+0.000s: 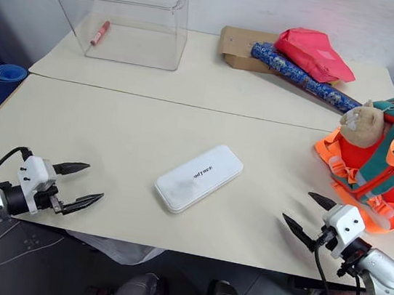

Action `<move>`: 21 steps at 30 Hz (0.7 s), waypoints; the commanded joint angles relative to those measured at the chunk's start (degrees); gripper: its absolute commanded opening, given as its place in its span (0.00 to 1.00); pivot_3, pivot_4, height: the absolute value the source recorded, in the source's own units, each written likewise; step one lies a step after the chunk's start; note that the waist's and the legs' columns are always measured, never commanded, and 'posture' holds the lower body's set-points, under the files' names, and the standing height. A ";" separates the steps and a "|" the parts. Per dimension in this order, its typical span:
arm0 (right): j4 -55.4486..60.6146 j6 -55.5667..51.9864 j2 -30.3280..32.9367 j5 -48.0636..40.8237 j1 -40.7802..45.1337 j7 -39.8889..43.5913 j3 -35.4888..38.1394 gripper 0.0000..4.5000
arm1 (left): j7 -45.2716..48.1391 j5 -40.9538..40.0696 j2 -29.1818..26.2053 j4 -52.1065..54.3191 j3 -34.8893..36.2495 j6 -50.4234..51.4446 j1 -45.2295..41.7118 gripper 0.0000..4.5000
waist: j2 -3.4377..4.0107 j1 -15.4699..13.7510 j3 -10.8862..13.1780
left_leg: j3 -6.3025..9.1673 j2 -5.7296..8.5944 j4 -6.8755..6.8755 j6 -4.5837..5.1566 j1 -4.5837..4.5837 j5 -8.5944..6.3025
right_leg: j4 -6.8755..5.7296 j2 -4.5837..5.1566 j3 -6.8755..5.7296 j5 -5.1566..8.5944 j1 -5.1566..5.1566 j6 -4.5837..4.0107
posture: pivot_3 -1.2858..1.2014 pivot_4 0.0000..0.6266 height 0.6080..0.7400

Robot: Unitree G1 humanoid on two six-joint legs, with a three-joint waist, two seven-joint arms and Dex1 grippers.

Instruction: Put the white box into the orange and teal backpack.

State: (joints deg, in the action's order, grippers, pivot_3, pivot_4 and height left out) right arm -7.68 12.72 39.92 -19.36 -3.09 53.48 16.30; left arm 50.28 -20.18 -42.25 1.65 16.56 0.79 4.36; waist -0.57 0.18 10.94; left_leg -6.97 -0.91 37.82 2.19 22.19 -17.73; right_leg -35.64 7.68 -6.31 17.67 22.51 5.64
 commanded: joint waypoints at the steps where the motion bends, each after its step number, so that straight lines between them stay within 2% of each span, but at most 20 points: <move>1: -0.42 1.62 0.32 -0.81 0.50 1.02 1.05 0.99 | -0.17 -0.81 0.19 2.39 0.56 0.43 -0.51 1.00 | 0.00 0.02 0.00 | 0.00 0.00 0.00 0.00 0.00 0.00 | 0.00 0.00 0.00 0.00 0.00 0.00 | 0.52 0.24 1.00; 5: -0.64 -0.07 0.13 -1.86 3.00 1.35 0.51 0.99 | 2.12 -3.10 -1.07 5.12 0.34 4.73 0.18 1.00 | 0.00 0.15 0.00 | -0.01 0.00 0.00 0.04 0.00 0.03 | -0.01 -0.01 0.00 0.00 0.00 0.00 | 0.52 0.24 1.00; 6: -0.46 -1.29 0.09 -2.10 4.68 1.01 0.11 0.96 | 3.13 -3.50 -1.96 6.16 0.23 6.28 0.63 1.00 | 0.00 0.26 0.00 | -0.01 0.00 0.01 0.04 0.00 0.03 | -0.02 -0.01 0.00 0.00 0.00 0.00 | 0.52 0.24 1.00; 7: -0.09 -3.57 0.19 -2.21 6.86 0.63 -0.73 0.91 | 4.08 -3.38 -2.83 7.28 0.17 6.86 1.38 0.96 | 0.00 0.58 0.00 | -0.02 0.00 0.02 0.04 -0.01 0.03 | -0.03 -0.01 0.02 0.00 0.00 0.00 | 0.52 0.24 1.00; 10: -0.59 -7.60 0.06 -0.17 13.70 -0.43 -3.74 0.72 | 5.27 -4.11 -4.27 11.15 0.03 9.58 3.43 0.81 | 0.04 1.35 0.02 | 0.00 -0.01 0.04 -0.06 -0.02 0.02 | -0.08 -0.01 0.03 0.00 0.01 0.00 | 0.52 0.24 1.00; 11: -1.68 -9.49 -0.19 1.62 16.98 -0.93 -5.97 0.63 | 4.22 -5.42 -3.60 13.38 -0.45 12.05 3.58 0.73 | 0.05 1.39 0.03 | 0.00 -0.02 0.04 -0.06 -0.03 0.02 | -0.08 -0.01 0.03 0.00 0.02 0.00 | 0.52 0.24 1.00; 12: -4.03 -11.62 -1.94 4.24 22.37 -2.22 -9.30 0.62 | 2.82 -5.70 -2.34 15.97 -2.67 13.81 3.09 0.71 | 0.08 1.30 0.05 | 0.00 -0.02 0.04 -0.06 -0.03 0.02 | -0.08 -0.01 0.03 0.00 0.02 -0.01 | 0.52 0.24 1.00; 13: -5.83 -13.09 -3.21 6.04 26.21 -3.22 -11.70 0.54 | 1.88 -5.80 -1.45 17.61 -4.31 15.01 2.57 0.63 | 0.08 1.16 0.05 | 0.07 -0.03 0.01 -0.04 -0.02 0.04 | -0.09 -0.02 -0.03 0.04 0.03 -0.07 | 0.52 0.24 1.00; 14: -7.41 -13.92 -4.47 7.92 29.29 -4.87 -13.55 0.53 | 0.79 -5.73 -0.42 18.91 -5.70 15.96 2.00 0.62 | 0.24 1.73 0.15 | 0.17 -0.03 0.02 -0.04 -0.01 0.02 | -0.15 -0.03 -0.12 0.07 0.02 -0.12 | 0.52 0.24 1.00; 17: -13.46 -15.25 -9.28 12.19 36.54 -8.11 -17.77 0.31 | -2.03 -4.43 2.67 21.69 -10.51 18.91 -0.69 0.41 | 0.26 1.75 0.16 | -0.06 0.00 0.16 0.08 0.01 0.08 | -0.24 0.07 -0.11 0.00 0.06 0.00 | 0.52 0.24 1.00; 21: -20.49 -13.10 -13.88 15.80 42.15 -11.60 -20.46 0.01 | -5.02 -1.24 5.25 21.71 -15.74 20.58 -4.26 0.13 | 0.26 1.28 0.16 | 0.01 -0.02 0.15 0.01 0.06 0.17 | -0.35 -0.03 -0.22 0.04 0.09 -0.07 | 0.52 0.24 1.00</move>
State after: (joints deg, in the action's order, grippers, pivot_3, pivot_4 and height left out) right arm -26.50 -1.60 26.13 -4.43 37.97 43.45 -4.53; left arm 46.85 -23.29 -37.29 22.00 1.84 21.25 1.06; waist -0.30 1.46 11.10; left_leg -6.95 -0.92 37.97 2.26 22.31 -17.53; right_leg -36.02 7.65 -6.54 17.71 22.59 5.58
